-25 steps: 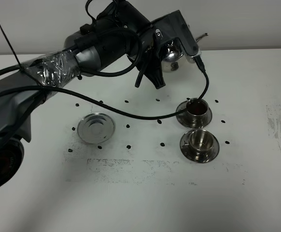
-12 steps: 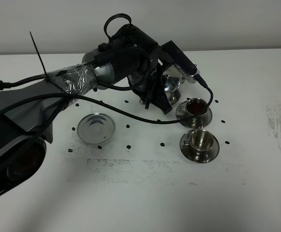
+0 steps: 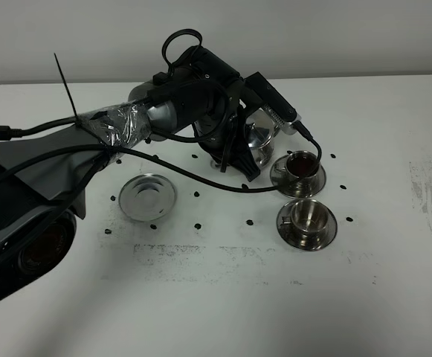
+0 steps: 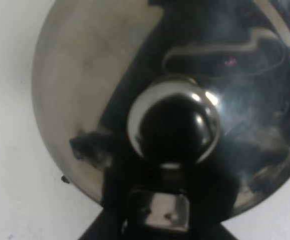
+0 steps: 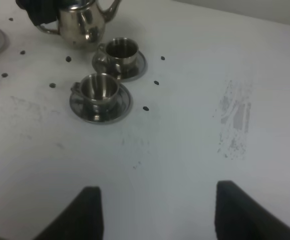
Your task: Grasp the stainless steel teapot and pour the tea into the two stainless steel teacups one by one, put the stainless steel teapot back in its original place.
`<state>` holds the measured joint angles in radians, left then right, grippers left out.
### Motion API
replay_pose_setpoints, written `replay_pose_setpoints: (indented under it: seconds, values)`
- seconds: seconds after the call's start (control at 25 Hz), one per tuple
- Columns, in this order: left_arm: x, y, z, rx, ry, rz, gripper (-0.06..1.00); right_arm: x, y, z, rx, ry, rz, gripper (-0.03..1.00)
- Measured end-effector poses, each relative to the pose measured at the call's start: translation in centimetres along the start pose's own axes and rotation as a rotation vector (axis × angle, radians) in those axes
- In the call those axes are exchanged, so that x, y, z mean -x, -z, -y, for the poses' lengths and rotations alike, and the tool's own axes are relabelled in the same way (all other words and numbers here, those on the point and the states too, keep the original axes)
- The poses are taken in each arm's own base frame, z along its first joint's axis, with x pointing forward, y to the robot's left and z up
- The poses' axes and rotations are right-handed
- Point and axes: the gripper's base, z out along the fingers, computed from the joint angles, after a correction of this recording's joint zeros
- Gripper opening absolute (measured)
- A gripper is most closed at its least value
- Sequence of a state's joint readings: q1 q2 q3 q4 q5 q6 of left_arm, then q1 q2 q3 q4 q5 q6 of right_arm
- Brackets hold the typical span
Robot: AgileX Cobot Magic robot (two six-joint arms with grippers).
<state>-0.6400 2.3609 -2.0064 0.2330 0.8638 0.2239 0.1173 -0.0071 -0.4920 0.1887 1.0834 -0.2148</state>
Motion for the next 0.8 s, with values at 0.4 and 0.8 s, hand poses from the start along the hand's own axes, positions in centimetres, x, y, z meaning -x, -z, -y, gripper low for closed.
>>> replay_pose_setpoints:
  seconds: [0.4,0.8]
  values:
    - [0.5,8.7,-1.4,0.053,0.012,0.095,0.18,0.0,0.0,0.0,0.0,0.0,0.0,0.48]
    - [-0.2,13.8,-0.2,0.044,-0.012,0.067,0.18,0.0,0.0,0.0,0.0,0.0,0.0,0.48]
